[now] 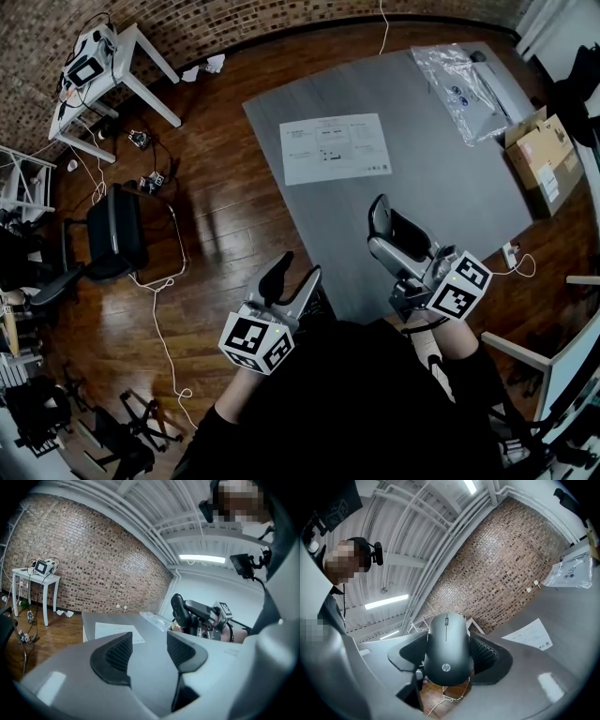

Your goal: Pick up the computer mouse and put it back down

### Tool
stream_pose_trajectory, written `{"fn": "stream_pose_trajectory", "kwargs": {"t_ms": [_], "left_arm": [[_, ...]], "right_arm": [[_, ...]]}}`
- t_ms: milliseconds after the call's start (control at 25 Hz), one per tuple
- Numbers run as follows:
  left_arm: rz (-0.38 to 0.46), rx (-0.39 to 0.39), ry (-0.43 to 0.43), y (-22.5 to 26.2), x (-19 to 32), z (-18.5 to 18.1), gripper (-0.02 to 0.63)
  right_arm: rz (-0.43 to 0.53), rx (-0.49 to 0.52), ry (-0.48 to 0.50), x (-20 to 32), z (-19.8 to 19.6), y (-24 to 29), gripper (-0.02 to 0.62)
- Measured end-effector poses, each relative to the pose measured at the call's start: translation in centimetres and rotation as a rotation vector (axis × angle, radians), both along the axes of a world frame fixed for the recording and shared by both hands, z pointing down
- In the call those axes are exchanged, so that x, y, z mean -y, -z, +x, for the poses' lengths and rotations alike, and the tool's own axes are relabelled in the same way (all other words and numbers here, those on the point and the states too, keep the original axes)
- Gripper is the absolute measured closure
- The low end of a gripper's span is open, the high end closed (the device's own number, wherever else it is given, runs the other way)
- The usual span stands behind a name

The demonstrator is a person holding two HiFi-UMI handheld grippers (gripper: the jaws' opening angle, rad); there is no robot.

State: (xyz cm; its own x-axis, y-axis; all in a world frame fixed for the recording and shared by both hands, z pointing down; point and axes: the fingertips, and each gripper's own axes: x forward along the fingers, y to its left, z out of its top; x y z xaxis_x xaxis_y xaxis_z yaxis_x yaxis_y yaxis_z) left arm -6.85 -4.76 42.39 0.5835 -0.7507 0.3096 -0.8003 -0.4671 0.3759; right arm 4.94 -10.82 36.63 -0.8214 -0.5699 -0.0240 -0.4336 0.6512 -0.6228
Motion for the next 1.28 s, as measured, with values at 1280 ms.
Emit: {"fn": "stream_pose_trajectory", "kwargs": {"t_ms": [1280], "left_arm": [[-0.102, -0.020, 0.124, -3.2, -1.5, -6.1, 0.391]], "right_arm": [[-0.341, -1.037, -0.088, 9.4, 1.3, -31.4, 0.304]]}}
